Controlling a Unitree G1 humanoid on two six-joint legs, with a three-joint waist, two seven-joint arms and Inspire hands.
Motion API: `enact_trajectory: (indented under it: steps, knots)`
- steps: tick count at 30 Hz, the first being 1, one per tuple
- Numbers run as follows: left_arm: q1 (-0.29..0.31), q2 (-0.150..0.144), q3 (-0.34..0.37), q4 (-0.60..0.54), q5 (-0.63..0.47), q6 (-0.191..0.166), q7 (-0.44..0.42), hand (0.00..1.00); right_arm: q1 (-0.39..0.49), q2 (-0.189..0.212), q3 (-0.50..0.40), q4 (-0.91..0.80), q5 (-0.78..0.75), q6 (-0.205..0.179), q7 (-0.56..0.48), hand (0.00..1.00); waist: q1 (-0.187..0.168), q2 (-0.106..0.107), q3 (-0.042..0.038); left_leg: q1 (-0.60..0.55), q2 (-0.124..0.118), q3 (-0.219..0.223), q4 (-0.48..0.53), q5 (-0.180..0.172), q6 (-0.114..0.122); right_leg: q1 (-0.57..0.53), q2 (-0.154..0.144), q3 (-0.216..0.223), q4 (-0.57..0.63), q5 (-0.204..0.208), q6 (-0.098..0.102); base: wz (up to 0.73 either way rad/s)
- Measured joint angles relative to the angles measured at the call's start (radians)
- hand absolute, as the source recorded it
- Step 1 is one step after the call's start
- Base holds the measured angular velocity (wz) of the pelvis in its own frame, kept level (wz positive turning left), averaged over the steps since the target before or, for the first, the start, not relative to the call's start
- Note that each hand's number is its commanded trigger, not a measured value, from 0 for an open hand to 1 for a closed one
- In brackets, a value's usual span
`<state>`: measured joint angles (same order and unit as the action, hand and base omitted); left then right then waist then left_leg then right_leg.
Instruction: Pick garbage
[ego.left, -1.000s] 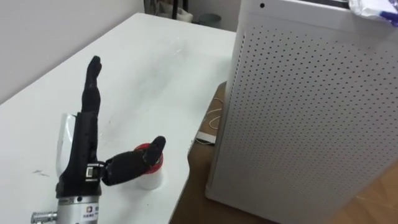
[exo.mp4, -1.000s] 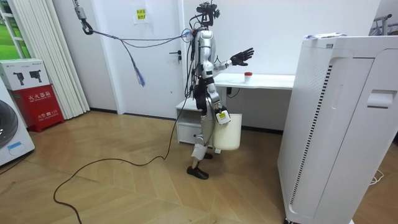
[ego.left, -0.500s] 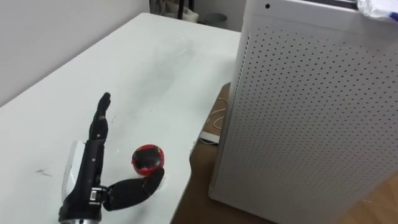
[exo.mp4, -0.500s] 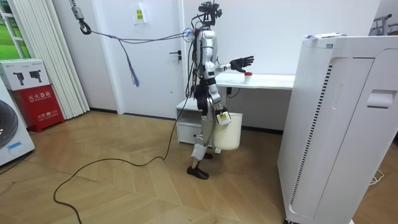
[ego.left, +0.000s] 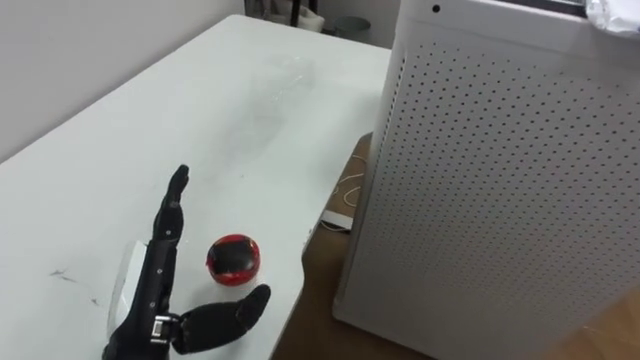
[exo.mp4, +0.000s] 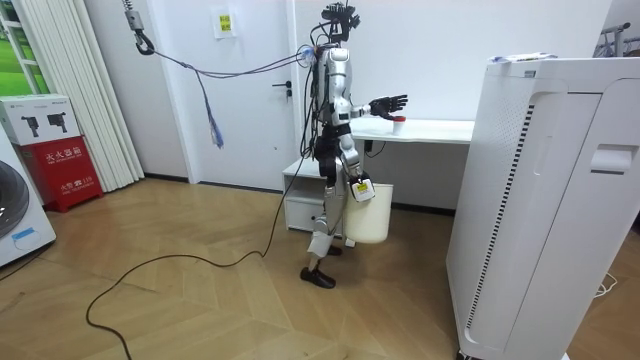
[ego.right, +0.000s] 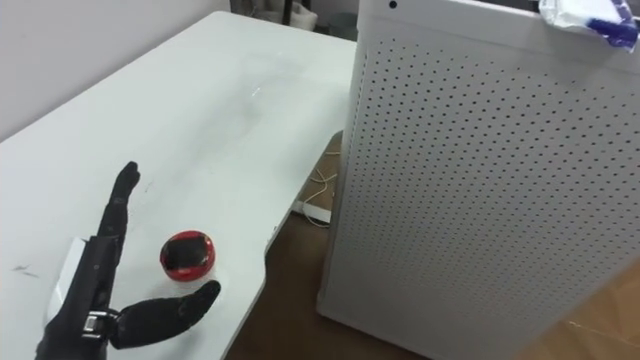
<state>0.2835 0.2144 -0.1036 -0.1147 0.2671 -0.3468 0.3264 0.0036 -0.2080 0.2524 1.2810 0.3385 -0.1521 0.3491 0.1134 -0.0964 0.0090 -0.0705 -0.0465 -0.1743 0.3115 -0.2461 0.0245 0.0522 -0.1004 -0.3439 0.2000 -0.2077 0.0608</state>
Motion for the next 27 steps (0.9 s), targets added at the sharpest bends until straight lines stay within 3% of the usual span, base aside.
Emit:
enact_trajectory:
  steps: [7,13,21,27]
  knots:
    - [-0.006,0.0,0.001,0.101,-0.021,-0.002,0.015,0.0,-0.004,0.0,-0.001,-0.016,-0.033,0.0,-0.007,1.0,0.001,0.014,0.0077,0.014,0.0,0.006,-0.003,0.0,0.0,0.013,0.001,0.009,0.0,0.0,0.0,-0.01]
    - [-0.006,0.002,0.002,0.125,-0.042,-0.002,0.016,0.0,0.007,0.0,-0.002,-0.048,-0.069,-0.001,-0.01,1.0,0.001,0.013,0.0067,0.018,0.0,0.005,-0.004,0.0,0.0,0.017,0.001,0.009,-0.001,0.0,0.0,0.0]
    - [-0.005,0.001,0.003,0.167,-0.17,-0.002,0.017,0.0,0.057,0.0,-0.002,-0.119,-0.07,0.0,-0.009,1.0,0.0,0.006,0.0014,0.032,0.0,0.006,-0.006,0.0,0.0,0.035,0.002,0.014,-0.013,0.001,-0.002,0.0]
    - [-0.005,0.001,0.002,0.186,-0.177,-0.002,0.02,0.0,0.059,0.0,-0.001,-0.119,-0.072,0.0,-0.007,1.0,0.0,0.005,0.0008,0.035,0.001,0.009,-0.005,0.0,0.0,0.035,0.004,0.022,-0.013,0.002,-0.003,-0.01]
